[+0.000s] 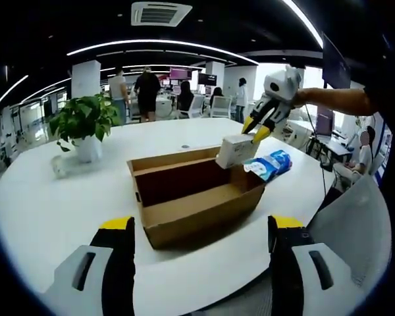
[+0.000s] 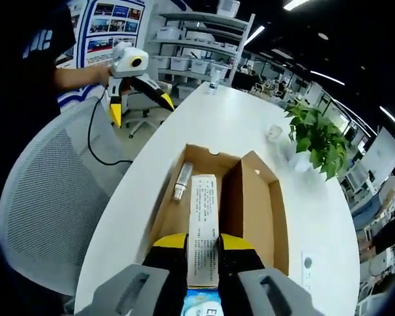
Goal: Operate the shoe box by opening the lid, removing the specified soft item, and placing it in the target area until the item is outside and the box remains undamaged.
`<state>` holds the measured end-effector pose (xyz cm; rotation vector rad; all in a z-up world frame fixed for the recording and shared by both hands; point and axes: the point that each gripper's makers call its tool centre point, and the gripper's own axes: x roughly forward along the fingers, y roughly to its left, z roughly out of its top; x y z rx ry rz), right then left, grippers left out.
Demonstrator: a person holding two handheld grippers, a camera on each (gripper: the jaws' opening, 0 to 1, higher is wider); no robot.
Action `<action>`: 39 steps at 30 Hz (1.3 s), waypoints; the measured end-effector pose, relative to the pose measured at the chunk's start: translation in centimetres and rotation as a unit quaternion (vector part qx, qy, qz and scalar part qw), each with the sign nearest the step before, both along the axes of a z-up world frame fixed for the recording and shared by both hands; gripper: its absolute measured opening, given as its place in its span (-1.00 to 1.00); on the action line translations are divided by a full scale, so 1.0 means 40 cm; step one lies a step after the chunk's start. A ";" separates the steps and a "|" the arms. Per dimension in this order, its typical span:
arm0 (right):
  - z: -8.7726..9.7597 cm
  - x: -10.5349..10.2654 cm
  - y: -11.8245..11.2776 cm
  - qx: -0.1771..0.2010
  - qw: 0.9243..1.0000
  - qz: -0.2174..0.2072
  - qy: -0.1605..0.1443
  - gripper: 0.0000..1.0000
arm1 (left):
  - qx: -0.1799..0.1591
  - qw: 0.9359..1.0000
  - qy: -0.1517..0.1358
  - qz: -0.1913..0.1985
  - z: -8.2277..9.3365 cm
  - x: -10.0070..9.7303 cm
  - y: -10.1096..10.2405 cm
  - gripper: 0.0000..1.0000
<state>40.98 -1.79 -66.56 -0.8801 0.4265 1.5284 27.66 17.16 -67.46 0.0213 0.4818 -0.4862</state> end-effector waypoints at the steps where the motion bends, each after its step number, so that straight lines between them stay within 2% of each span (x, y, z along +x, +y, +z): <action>1: 0.003 0.001 -0.005 0.000 1.000 0.000 0.000 -0.77 | 0.001 1.000 0.000 -0.001 -0.001 0.000 0.001 0.72; 20: 0.059 0.011 -0.126 -0.005 1.000 -0.007 -0.018 -0.76 | 0.011 1.000 0.005 -0.017 -0.003 0.002 -0.011 0.71; 33: 0.052 0.024 -0.207 -0.019 0.999 -0.028 -0.020 -0.77 | 0.012 1.000 0.013 -0.022 -0.017 0.006 -0.019 0.71; 39: 0.039 0.048 -0.253 -0.030 0.998 -0.044 -0.023 -0.76 | 0.012 1.000 0.014 -0.020 -0.022 0.010 -0.012 0.71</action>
